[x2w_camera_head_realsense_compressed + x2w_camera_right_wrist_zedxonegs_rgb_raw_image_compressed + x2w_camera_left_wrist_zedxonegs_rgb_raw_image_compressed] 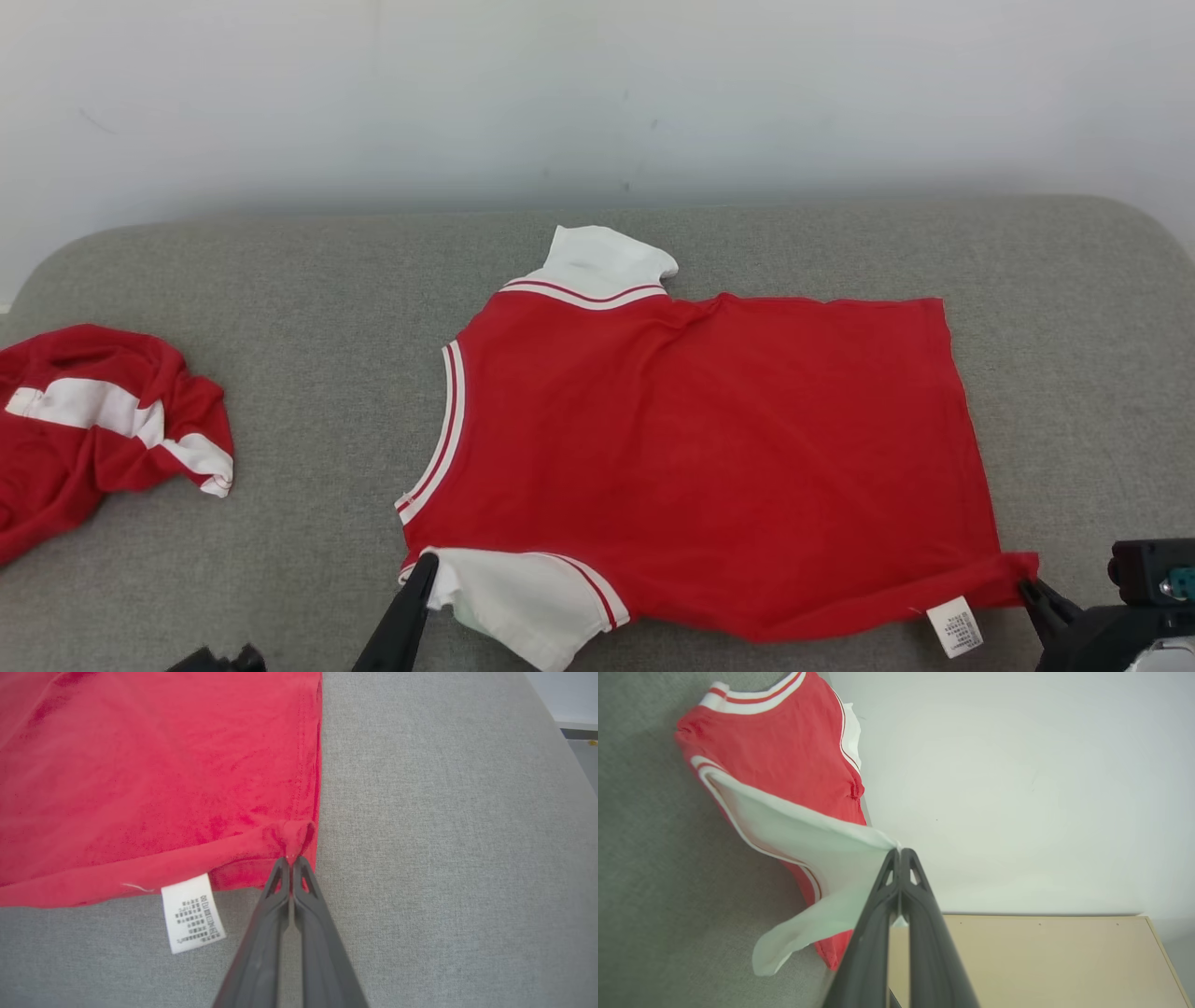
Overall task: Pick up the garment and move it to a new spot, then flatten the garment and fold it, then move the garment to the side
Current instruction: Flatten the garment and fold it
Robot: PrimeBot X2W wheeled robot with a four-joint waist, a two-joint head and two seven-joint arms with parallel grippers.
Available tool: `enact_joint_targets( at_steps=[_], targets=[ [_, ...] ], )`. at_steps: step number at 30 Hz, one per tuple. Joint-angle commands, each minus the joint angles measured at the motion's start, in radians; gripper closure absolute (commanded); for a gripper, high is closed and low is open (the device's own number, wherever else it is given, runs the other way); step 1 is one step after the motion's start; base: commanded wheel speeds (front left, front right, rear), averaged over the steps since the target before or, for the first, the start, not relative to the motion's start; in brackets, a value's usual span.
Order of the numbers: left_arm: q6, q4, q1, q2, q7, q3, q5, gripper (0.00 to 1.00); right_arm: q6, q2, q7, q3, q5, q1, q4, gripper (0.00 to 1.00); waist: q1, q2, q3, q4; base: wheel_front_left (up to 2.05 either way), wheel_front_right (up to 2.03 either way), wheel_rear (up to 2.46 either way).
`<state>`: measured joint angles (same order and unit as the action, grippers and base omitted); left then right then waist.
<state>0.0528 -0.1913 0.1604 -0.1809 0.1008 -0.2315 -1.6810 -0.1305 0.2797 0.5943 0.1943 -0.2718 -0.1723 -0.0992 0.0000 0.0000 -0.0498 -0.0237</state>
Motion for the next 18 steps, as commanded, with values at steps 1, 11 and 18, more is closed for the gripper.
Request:
enact_joint_targets(
  at_steps=[1,11,18],
  targets=[
    [-0.005,0.019,-0.056,0.006,-0.006,-0.01,0.034,1.0,-0.001,-0.009,-0.023,-0.012,-0.011,0.031,0.004,1.0,0.0,0.0,-0.006,0.001,0.0,0.0,0.0],
    [-0.027,0.209,-0.284,0.063,-0.079,-0.071,0.2,1.0,-0.001,-0.031,-0.12,-0.037,-0.004,0.152,0.083,1.0,0.0,0.0,-0.032,0.01,0.0,0.0,0.0],
    [-0.055,0.406,-0.456,0.108,-0.213,-0.096,0.313,1.0,-0.001,-0.062,-0.199,-0.008,0.052,0.238,0.179,1.0,0.0,0.0,-0.077,0.007,0.0,0.0,0.0]
  ],
)
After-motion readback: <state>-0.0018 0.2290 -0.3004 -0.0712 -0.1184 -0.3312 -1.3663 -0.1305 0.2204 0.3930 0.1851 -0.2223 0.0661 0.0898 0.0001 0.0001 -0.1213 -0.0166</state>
